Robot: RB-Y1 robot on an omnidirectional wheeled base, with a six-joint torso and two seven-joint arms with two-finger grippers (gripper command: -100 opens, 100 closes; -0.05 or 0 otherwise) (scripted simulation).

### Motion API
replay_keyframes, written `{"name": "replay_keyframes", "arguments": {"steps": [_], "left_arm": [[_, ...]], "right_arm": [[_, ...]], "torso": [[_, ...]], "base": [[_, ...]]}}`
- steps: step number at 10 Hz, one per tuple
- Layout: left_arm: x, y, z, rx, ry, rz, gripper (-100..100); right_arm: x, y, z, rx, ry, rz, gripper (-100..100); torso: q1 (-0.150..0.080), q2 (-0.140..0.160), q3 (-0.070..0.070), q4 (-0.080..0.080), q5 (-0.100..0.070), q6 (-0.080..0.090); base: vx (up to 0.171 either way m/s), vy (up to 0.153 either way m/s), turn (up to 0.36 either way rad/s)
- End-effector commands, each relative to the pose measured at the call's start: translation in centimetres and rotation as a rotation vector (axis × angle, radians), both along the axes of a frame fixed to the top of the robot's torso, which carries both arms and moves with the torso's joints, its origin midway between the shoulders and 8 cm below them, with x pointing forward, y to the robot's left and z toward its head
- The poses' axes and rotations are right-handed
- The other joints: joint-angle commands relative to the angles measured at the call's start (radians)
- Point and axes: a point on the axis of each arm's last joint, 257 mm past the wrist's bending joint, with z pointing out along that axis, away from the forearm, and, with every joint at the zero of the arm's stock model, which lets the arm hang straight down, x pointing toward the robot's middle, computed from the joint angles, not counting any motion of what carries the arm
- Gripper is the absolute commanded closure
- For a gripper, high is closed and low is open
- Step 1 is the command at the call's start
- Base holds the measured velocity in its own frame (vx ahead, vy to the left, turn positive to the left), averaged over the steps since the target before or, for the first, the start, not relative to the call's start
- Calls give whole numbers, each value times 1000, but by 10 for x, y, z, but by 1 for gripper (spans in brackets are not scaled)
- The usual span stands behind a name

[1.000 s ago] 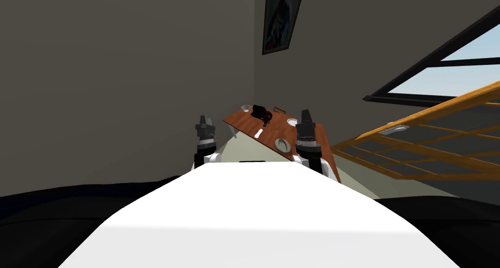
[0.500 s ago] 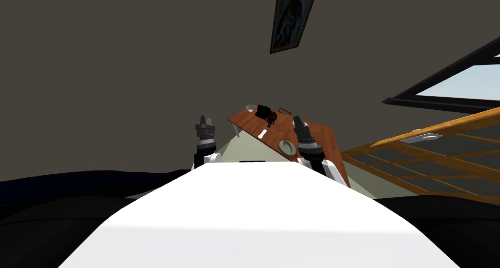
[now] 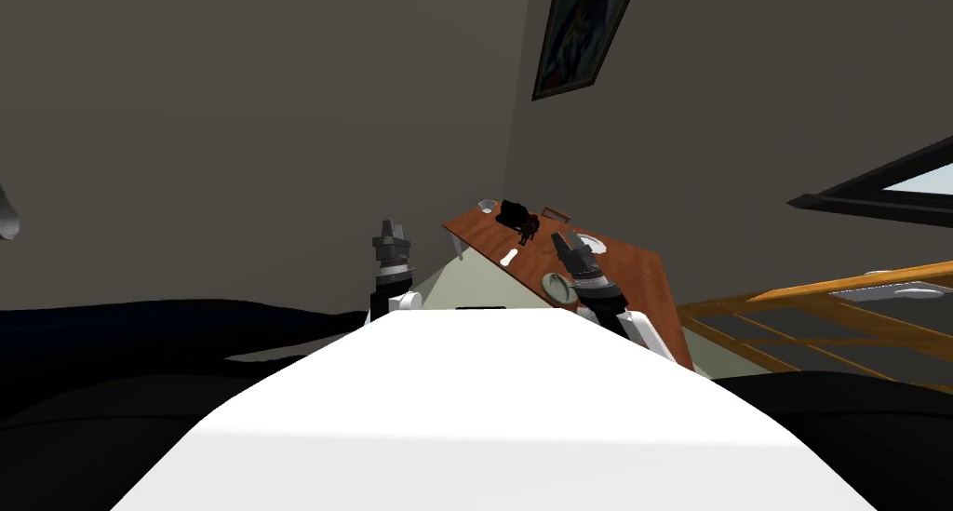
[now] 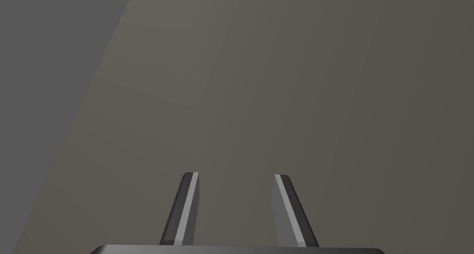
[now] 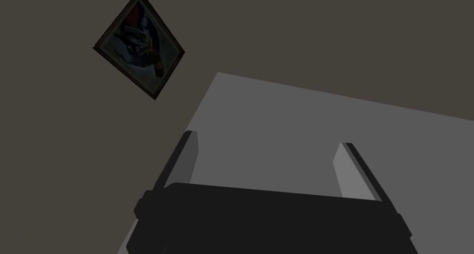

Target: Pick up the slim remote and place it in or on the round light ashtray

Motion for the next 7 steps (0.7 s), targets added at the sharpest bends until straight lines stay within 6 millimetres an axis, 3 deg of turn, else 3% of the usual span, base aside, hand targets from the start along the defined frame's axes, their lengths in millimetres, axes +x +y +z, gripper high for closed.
{"name": "replay_keyframes", "arguments": {"steps": [1,2,4,7], "left_arm": [[0,0,0,0,0,0,0],[0,0,0,0,0,0,0],[0,0,0,0,0,0,0],[0,0,0,0,0,0,0]], "right_arm": [[2,-2,-10,-73,18,-18,-100],[0,-13,-23,-149,42,-48,-100],[1,-10,-28,-182,51,-51,-100],[-4,-31,-61,-372,114,-107,-100]], "torso": [[0,0,0,0,0,0],[-1,0,0,0,0,1],[0,1,0,0,0,1],[-1,0,0,0,0,1]], "base": [[6,40,101],[1,66,199],[7,33,48],[17,42,184]]}}
